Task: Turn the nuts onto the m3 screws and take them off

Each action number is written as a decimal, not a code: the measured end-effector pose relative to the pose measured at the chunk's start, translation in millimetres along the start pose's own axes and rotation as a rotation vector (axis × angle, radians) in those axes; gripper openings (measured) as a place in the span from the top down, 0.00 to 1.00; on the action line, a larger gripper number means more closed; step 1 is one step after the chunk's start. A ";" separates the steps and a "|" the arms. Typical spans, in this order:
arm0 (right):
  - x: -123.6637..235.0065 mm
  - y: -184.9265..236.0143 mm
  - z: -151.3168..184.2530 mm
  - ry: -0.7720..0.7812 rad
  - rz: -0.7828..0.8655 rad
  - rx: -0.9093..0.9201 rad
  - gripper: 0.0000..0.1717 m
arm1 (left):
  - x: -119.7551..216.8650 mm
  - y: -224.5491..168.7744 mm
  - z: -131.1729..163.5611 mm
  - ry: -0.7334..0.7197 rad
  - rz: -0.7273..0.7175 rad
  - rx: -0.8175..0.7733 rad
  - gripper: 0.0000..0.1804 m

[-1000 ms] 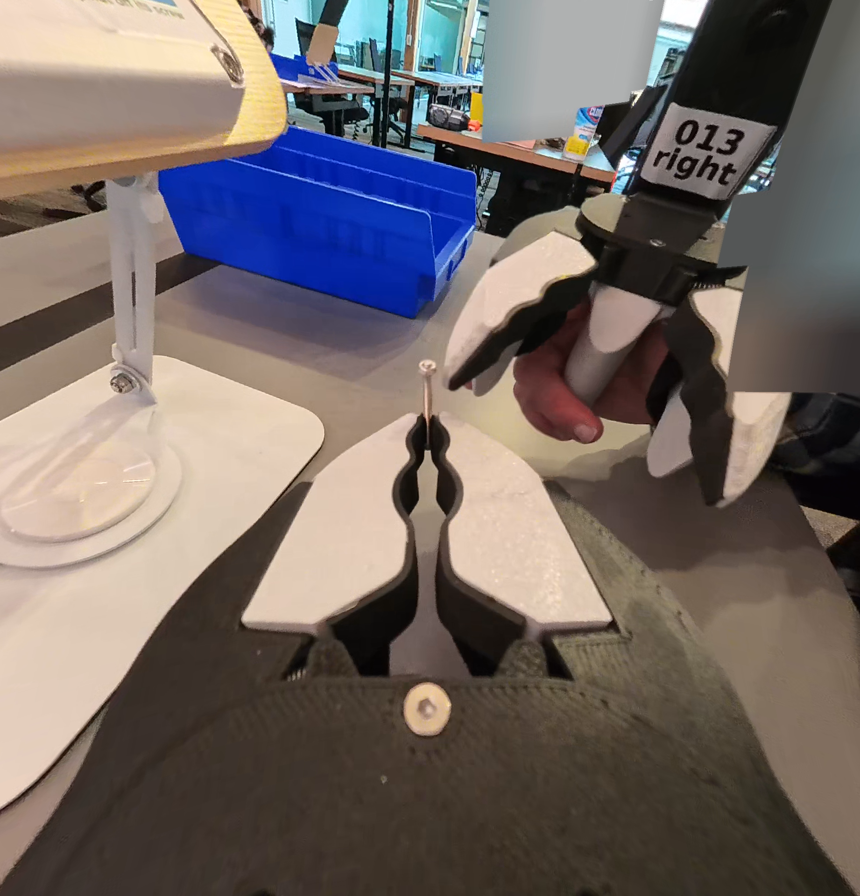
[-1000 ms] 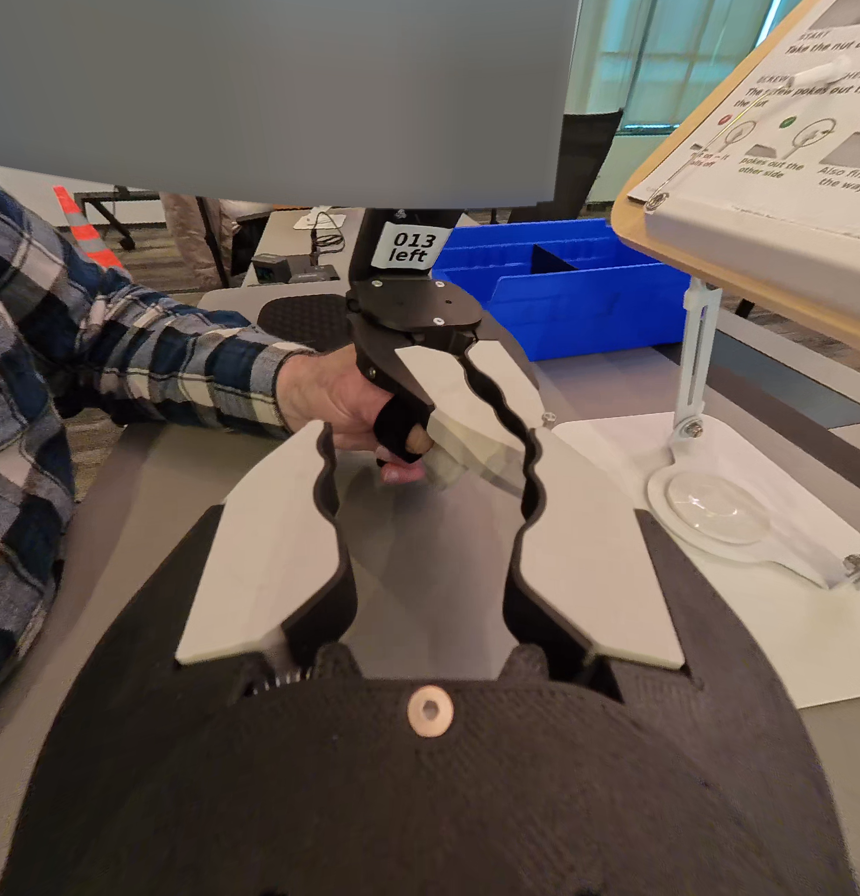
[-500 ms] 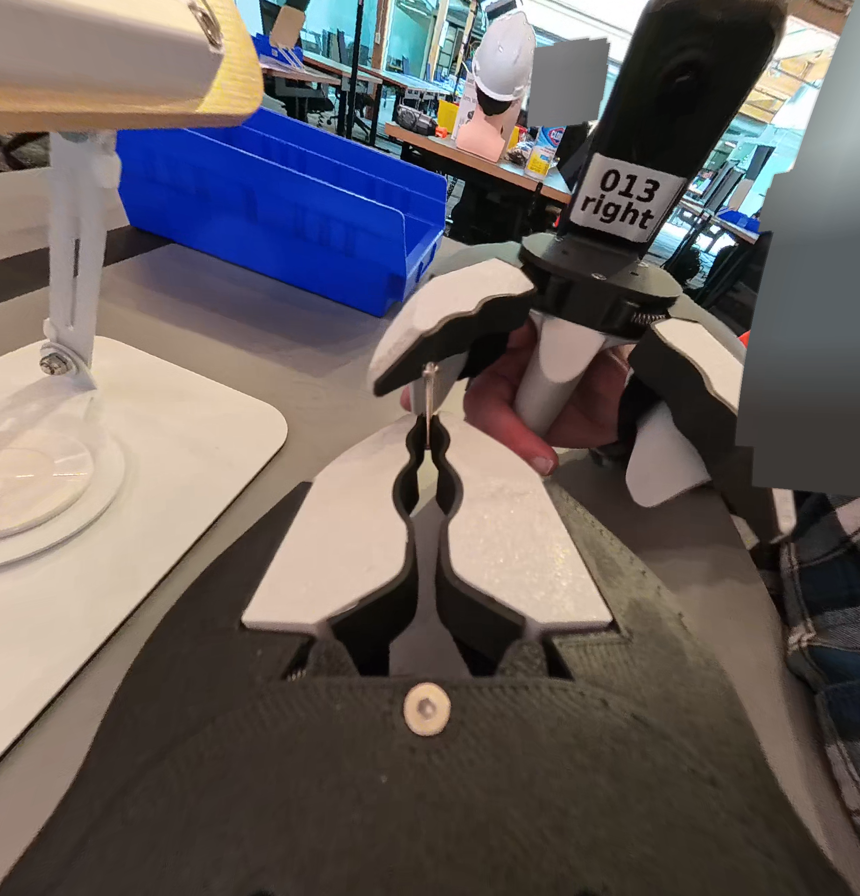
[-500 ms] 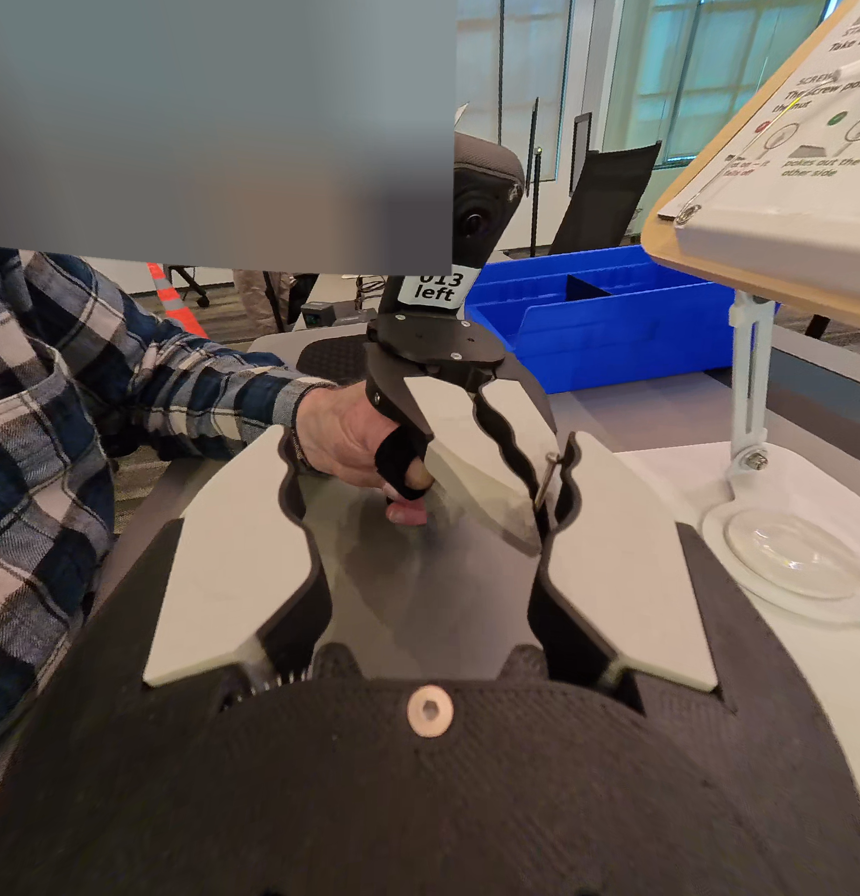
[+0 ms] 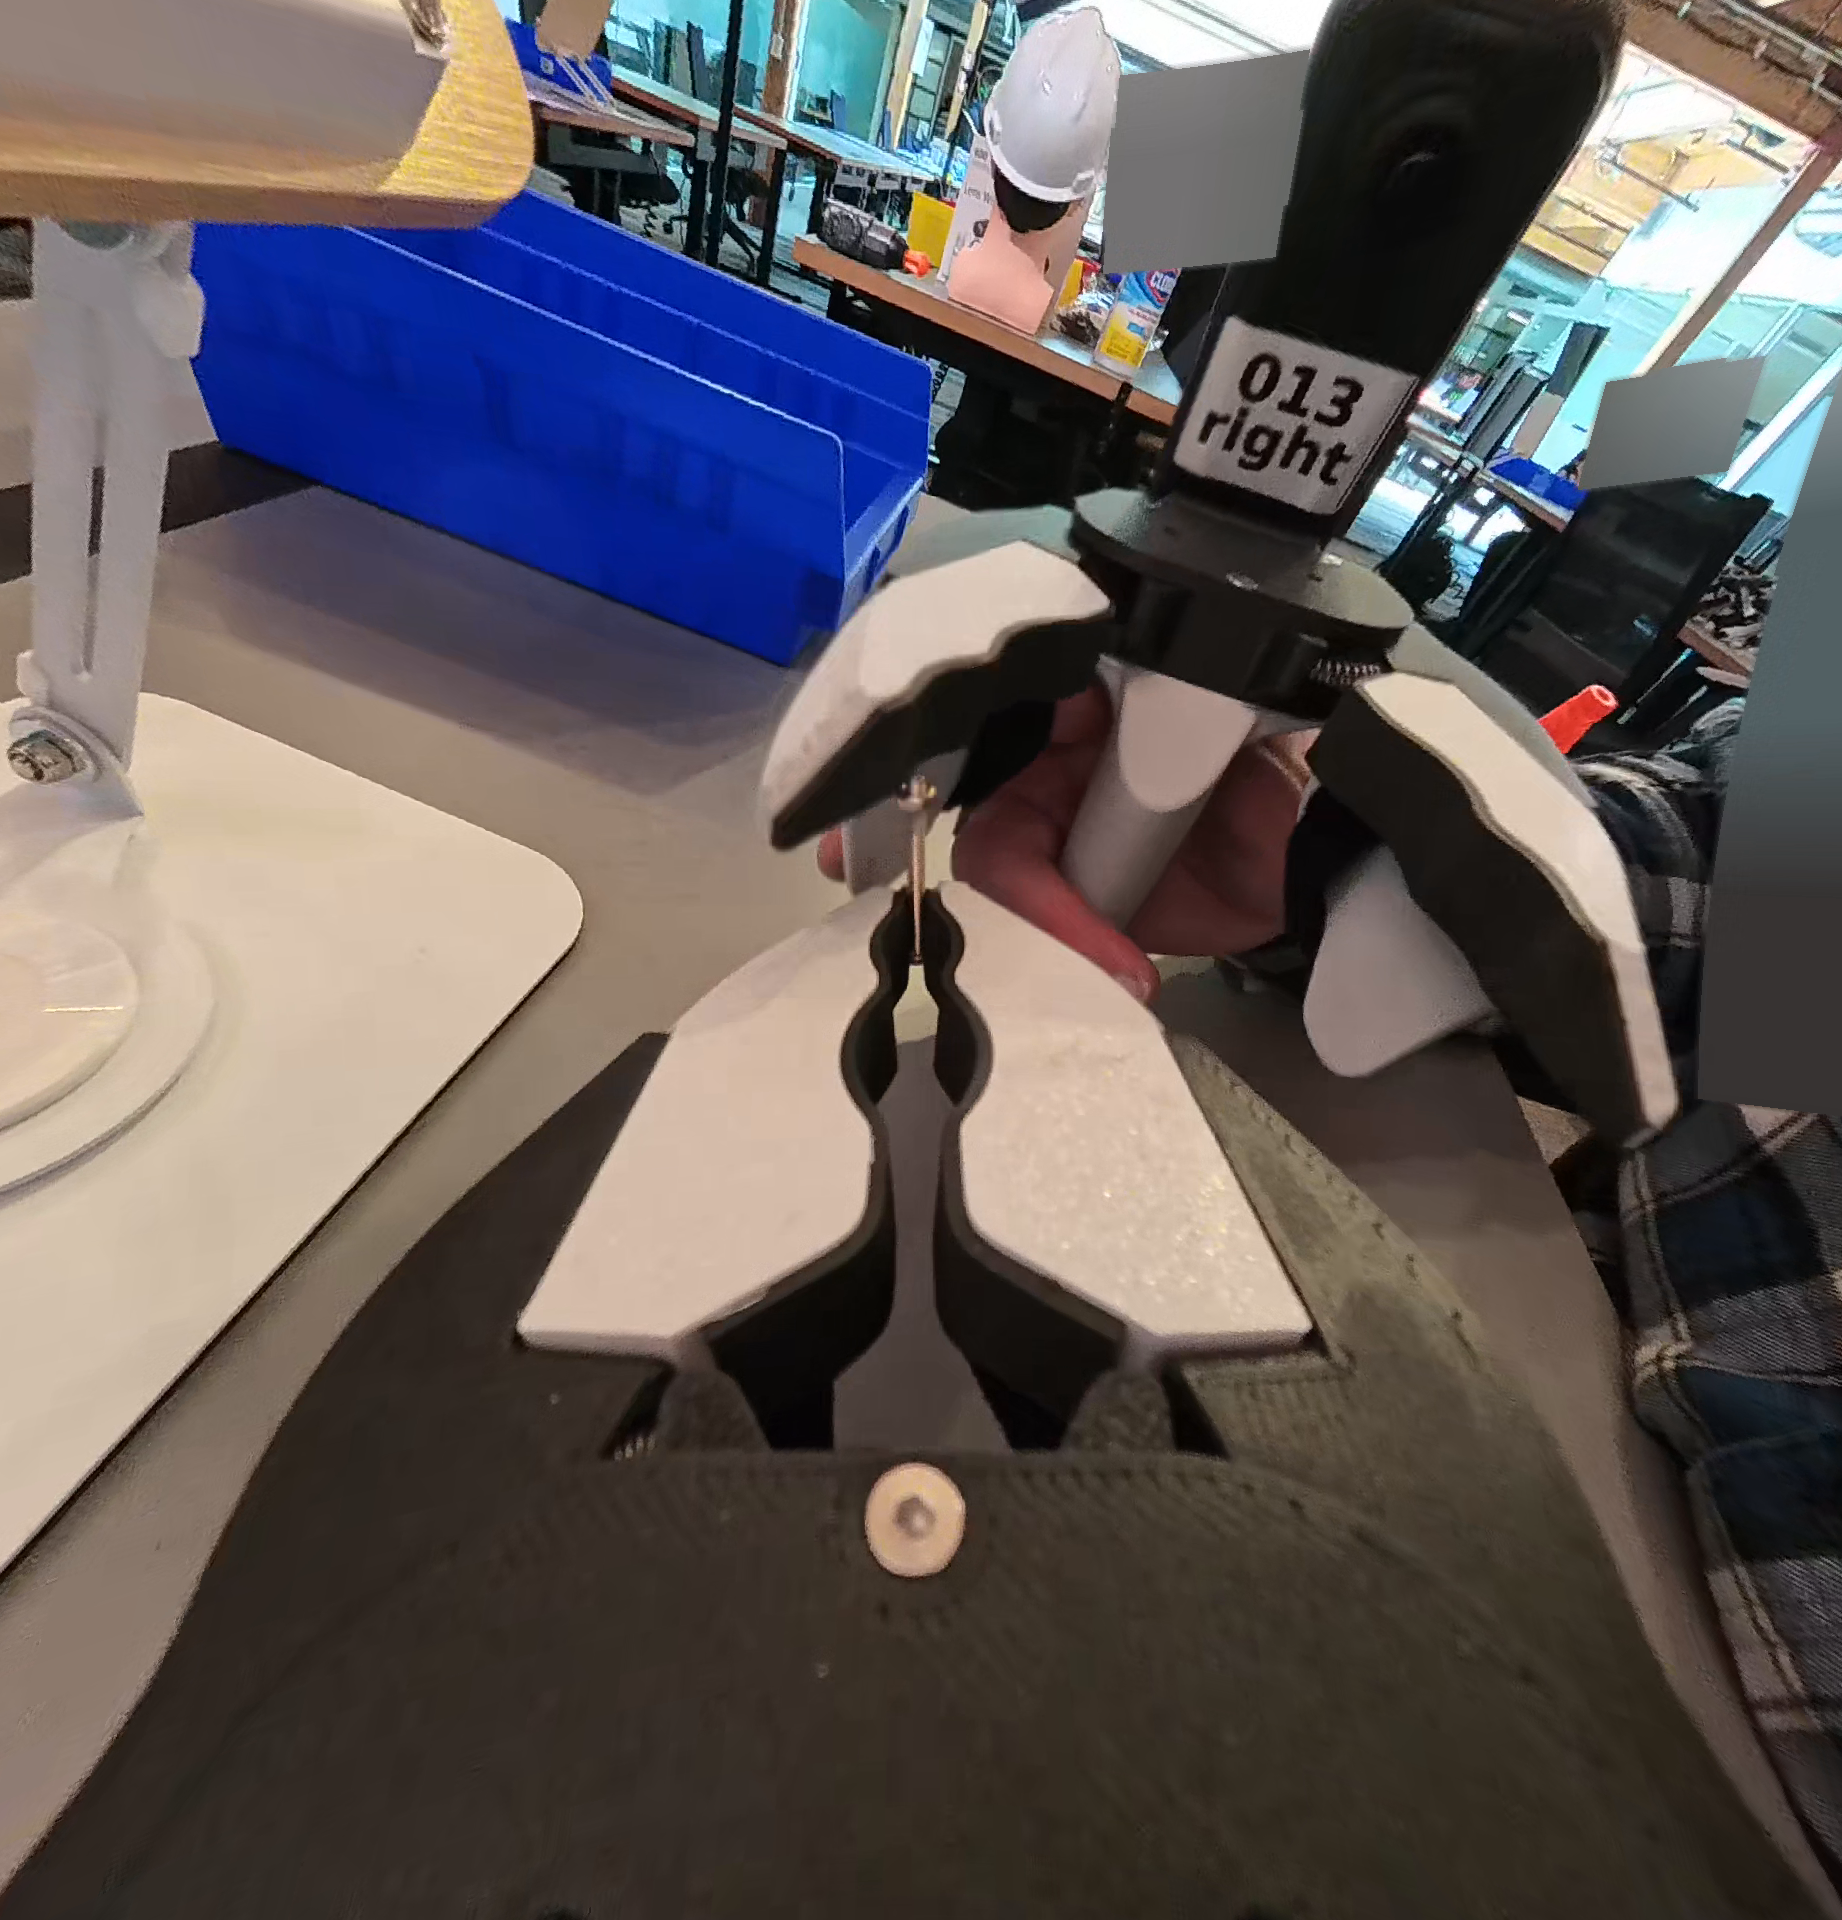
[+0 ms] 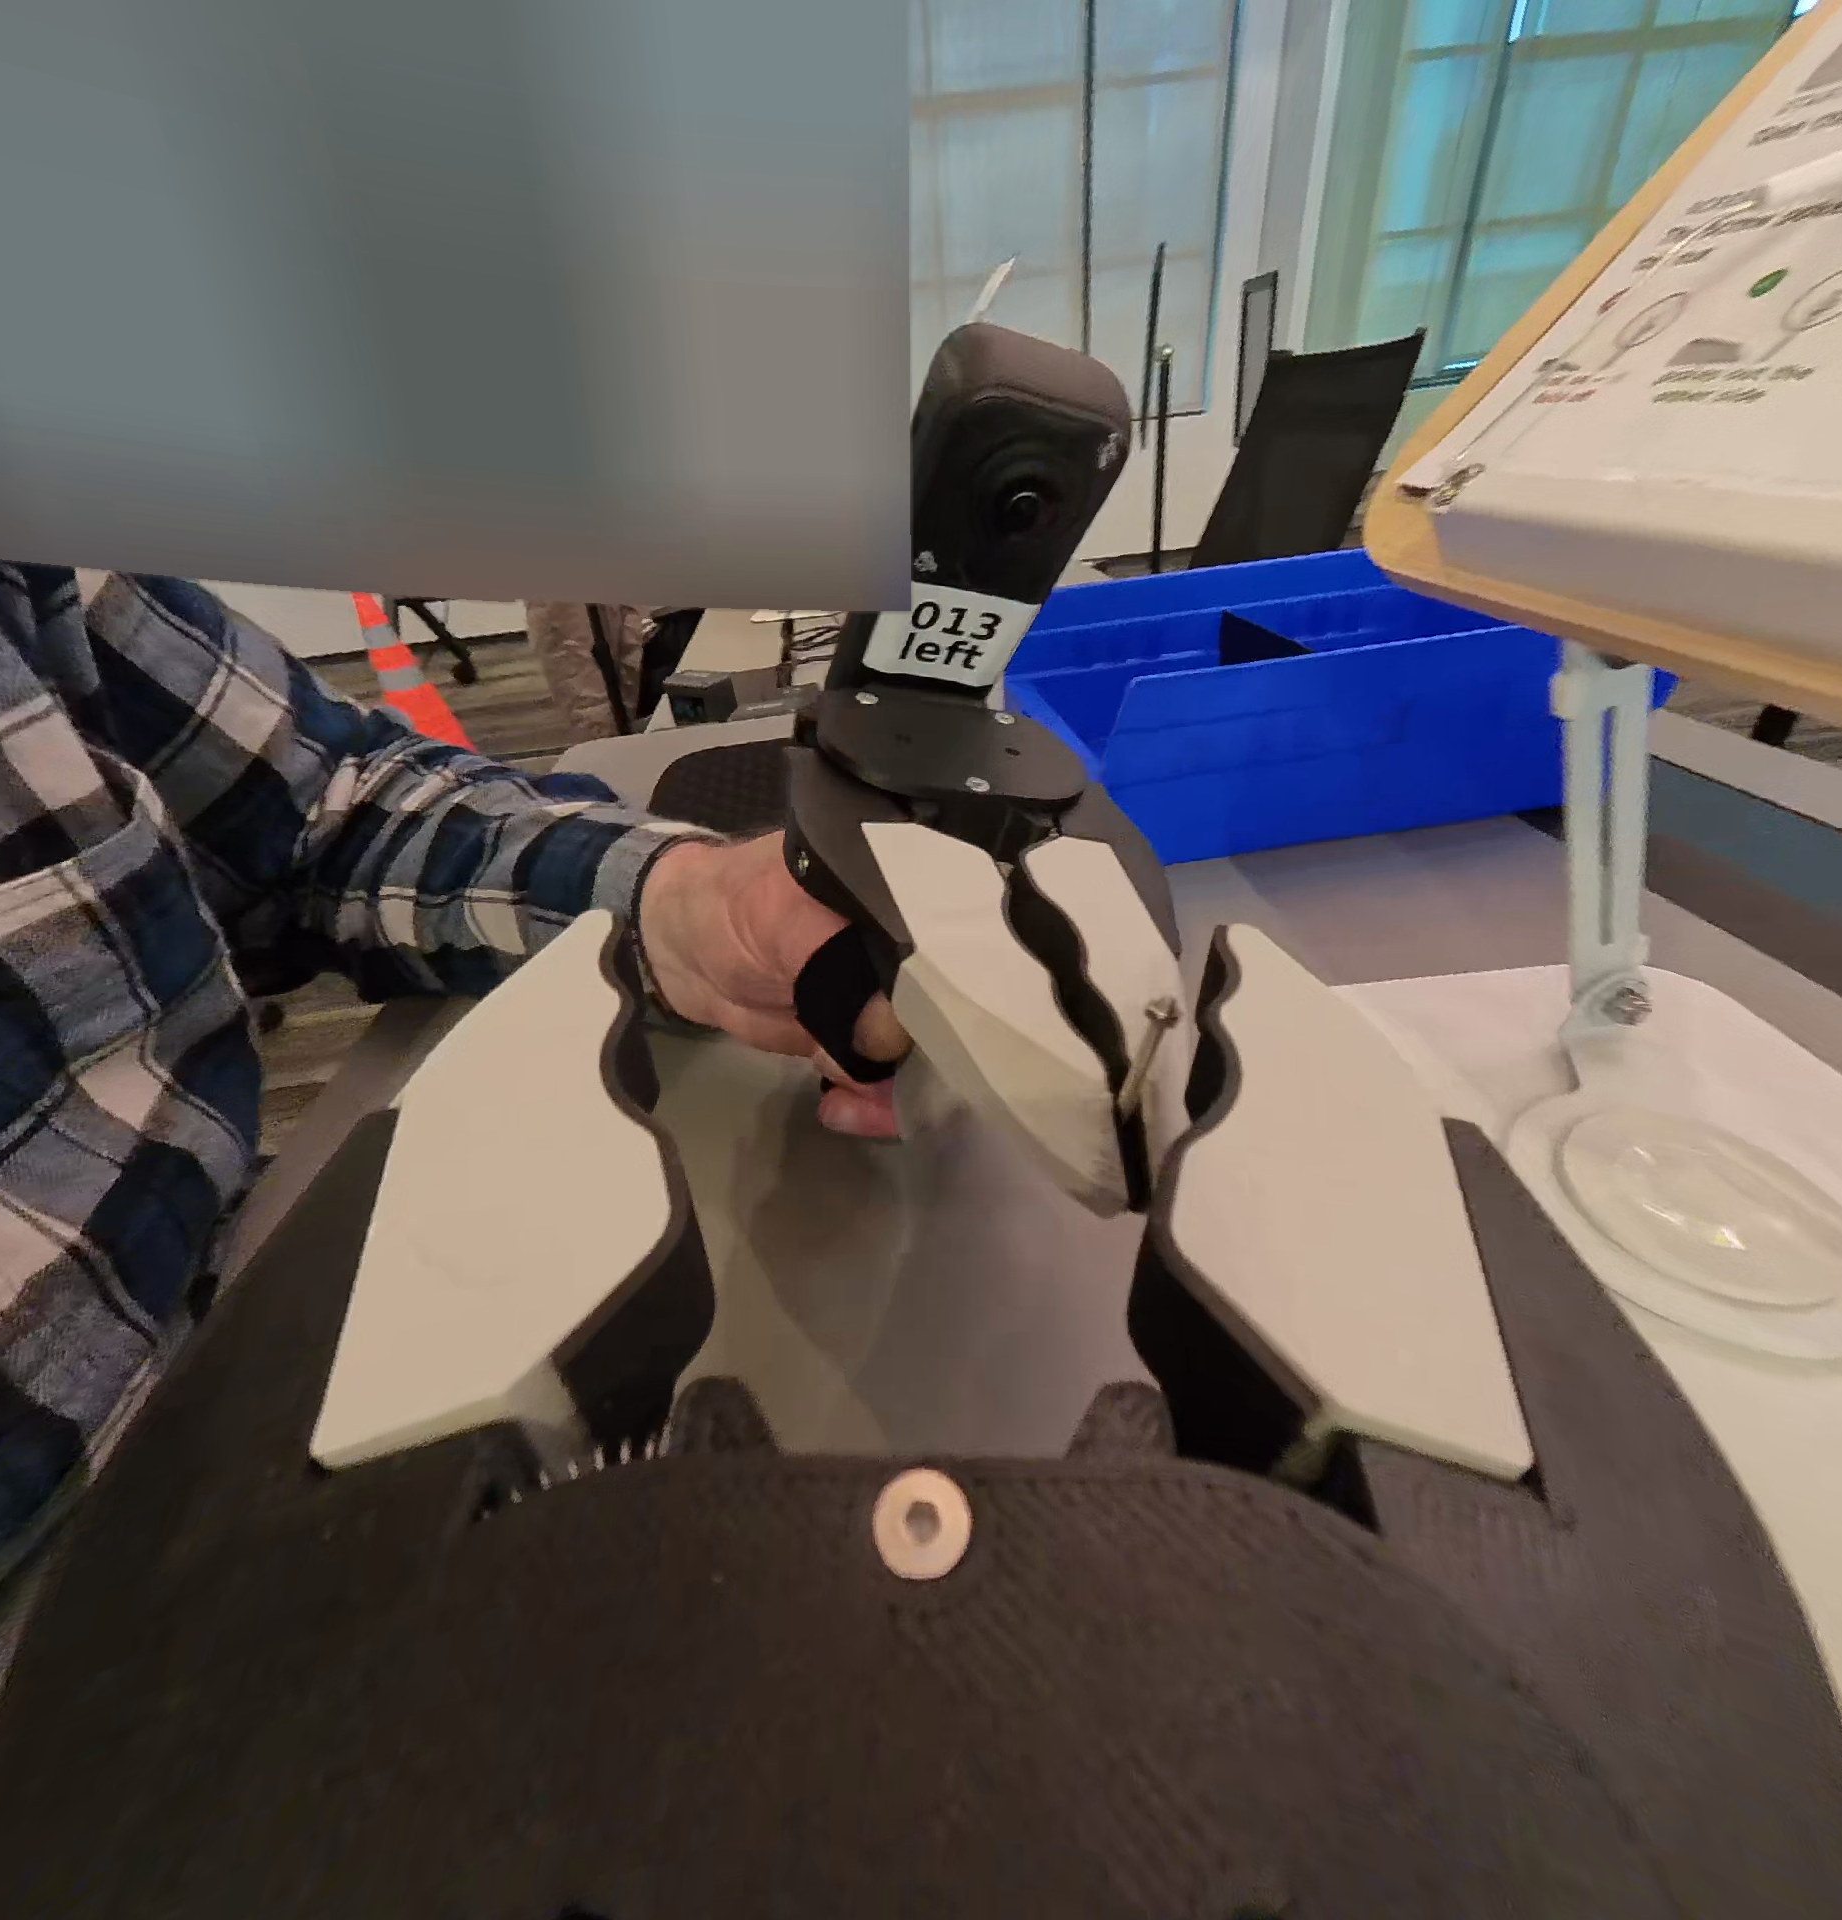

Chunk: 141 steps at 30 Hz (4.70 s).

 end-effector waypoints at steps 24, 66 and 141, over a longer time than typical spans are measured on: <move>3.9 5.9 -4.0 -0.026 0.014 -0.024 0.36 | 9.5 10.0 -3.7 -0.007 -0.021 0.021 0.99; 11.9 9.4 -11.2 0.029 0.046 -0.055 0.54 | 16.8 8.4 -10.0 -0.039 -0.010 0.047 0.99; 167.1 -101.6 -59.9 0.547 0.863 0.151 0.98 | 84.7 43.3 -39.0 0.045 -0.541 -0.347 0.90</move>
Point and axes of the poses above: each gripper's, where its closed fingertips meet, x back along the fingers, z out of its underside, y = z × x across the jaws, the point moved 2 cm from there along x, back along the fingers, and after that the axes turned 2 degrees about -z, right-handed, at the moved point
